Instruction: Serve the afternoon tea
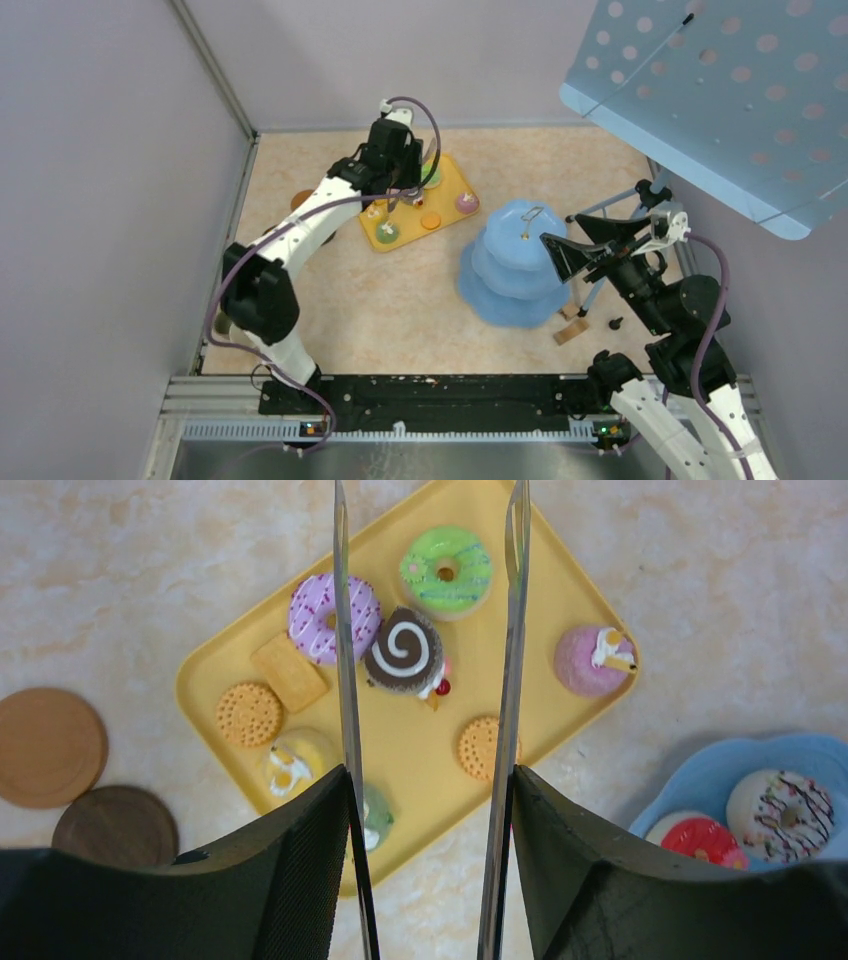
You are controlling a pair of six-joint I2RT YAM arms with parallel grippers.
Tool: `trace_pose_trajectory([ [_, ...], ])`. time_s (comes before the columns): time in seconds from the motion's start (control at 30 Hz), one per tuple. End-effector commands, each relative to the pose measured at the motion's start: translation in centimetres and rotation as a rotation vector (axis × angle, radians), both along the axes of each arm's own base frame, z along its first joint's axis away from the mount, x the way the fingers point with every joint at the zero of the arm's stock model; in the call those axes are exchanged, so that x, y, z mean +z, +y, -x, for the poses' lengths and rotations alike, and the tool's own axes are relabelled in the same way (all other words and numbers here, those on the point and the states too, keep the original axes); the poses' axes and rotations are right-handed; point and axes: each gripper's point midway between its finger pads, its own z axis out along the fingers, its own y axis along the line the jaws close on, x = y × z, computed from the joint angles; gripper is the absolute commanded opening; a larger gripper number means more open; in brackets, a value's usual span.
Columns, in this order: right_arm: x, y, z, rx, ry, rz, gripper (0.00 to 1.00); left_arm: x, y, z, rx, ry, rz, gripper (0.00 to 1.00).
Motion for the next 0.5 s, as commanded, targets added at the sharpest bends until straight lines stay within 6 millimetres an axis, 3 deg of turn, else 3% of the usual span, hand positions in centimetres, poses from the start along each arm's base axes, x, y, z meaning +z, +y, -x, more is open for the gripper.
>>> trace_pose_trajectory([
  [0.0,1.2,-0.4,0.3,-0.011,-0.046,-0.017,0.97,-1.8,-1.1,-3.1,-0.005,0.057,-0.011,0.64],
  [0.17,1.2,-0.6,0.4,-0.019,-0.047,-0.008,0.97,-3.0,-2.0,-5.0,-0.018,0.063,-0.029,0.66],
  [0.47,1.1,-0.6,0.3,-0.022,-0.046,-0.007,0.97,-6.3,-2.6,-5.6,-0.055,0.118,-0.069,0.69],
])
